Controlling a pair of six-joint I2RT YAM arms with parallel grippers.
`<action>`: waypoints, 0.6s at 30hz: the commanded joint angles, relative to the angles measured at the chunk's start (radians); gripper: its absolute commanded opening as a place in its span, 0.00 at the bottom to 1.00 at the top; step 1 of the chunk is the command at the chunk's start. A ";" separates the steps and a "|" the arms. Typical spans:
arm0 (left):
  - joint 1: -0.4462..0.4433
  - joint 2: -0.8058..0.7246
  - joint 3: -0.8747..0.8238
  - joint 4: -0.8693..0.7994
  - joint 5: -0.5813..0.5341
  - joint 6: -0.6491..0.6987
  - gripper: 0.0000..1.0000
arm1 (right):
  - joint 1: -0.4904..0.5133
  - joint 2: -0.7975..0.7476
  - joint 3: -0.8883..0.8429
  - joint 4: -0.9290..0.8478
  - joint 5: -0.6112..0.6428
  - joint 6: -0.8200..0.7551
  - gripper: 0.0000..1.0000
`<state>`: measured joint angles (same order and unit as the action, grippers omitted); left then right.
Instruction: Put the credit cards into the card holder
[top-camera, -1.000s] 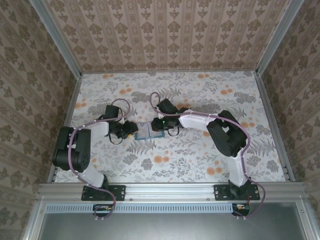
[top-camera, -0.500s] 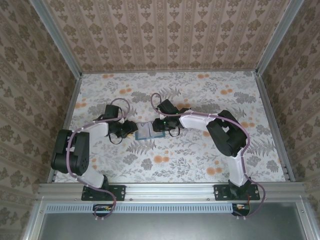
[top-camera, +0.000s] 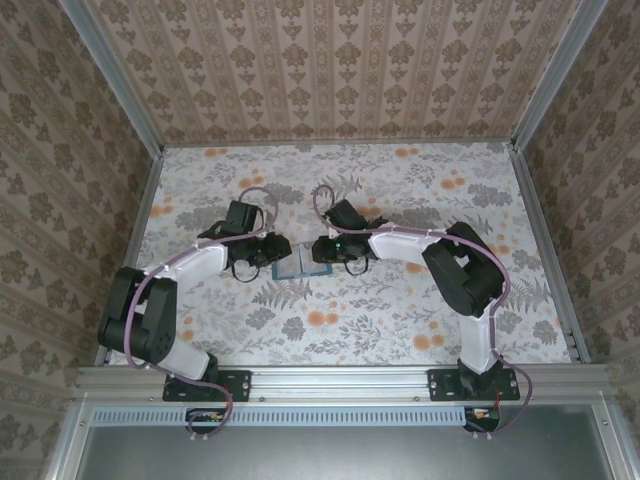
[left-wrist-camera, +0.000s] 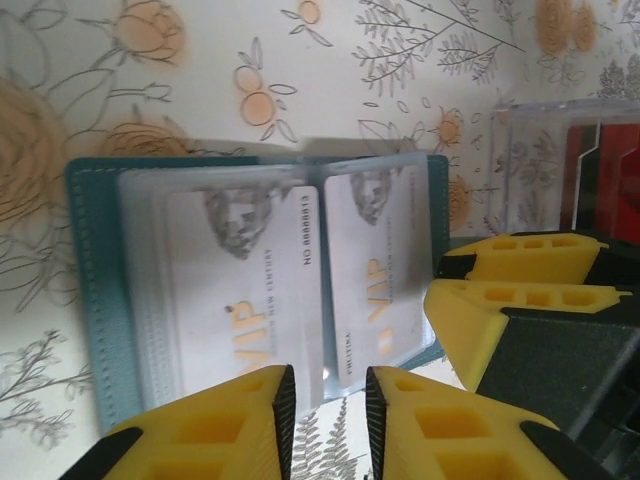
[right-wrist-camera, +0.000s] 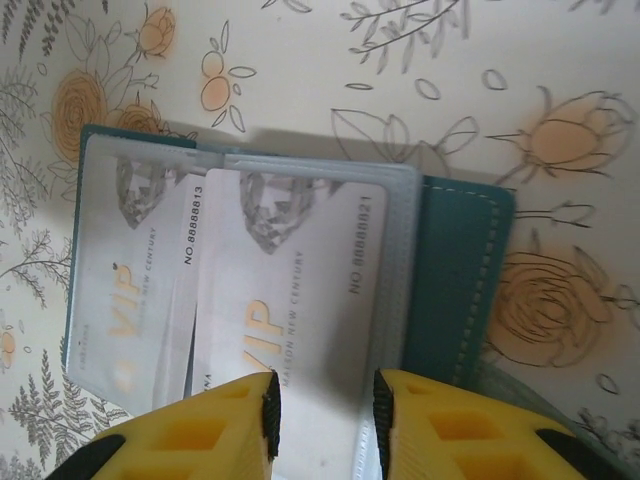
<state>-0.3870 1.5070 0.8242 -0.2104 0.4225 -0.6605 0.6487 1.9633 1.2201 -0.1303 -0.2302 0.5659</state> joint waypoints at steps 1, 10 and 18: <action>-0.024 0.035 0.042 0.036 0.017 -0.043 0.26 | -0.026 -0.052 -0.034 0.035 -0.026 0.046 0.34; -0.063 0.159 0.091 0.118 0.063 -0.087 0.22 | -0.030 -0.018 -0.028 0.052 -0.078 0.054 0.35; -0.064 0.254 0.102 0.145 0.065 -0.090 0.12 | -0.029 -0.002 -0.018 0.046 -0.103 0.046 0.34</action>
<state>-0.4477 1.7412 0.9039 -0.0891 0.4732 -0.7376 0.6144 1.9476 1.1950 -0.0872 -0.3027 0.6064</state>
